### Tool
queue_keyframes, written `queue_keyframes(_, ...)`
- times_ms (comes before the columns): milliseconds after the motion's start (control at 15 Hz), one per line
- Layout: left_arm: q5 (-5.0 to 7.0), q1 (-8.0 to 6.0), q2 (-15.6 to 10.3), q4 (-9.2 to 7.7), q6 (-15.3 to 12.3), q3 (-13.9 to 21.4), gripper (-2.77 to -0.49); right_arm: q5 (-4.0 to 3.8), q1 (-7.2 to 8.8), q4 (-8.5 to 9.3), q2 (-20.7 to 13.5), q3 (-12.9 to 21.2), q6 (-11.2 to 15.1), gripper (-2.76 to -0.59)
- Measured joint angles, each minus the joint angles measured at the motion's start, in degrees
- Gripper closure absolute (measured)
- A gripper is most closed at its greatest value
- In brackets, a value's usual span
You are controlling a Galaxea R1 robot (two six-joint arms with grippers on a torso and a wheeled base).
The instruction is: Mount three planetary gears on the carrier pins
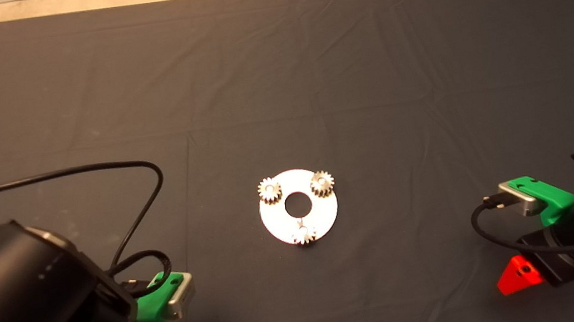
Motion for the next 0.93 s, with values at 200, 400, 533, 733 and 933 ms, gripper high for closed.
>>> queue_keyframes(200,0.00,0.00,-0.5,-1.00,0.0,0.0,-2.77,0.22,-0.20,0.07,-0.3,0.2,0.6,-2.70)
queue_keyframes(400,-0.02,0.00,-0.4,-1.36,0.0,0.0,-2.77,0.09,-0.69,0.33,-0.8,0.4,0.9,-2.73)
queue_keyframes(533,-0.02,0.00,-0.5,-1.60,0.0,0.0,-2.77,0.09,-0.63,0.33,-0.8,0.4,0.9,-2.73)
queue_keyframes(733,-0.02,0.00,-0.7,-1.65,0.0,0.0,-2.77,0.04,-0.63,0.38,-0.8,0.4,1.2,-2.73)
queue_keyframes(933,-0.02,0.00,-0.8,-1.65,0.2,0.0,-2.77,0.06,-0.63,0.38,-0.8,0.4,1.2,-2.73)
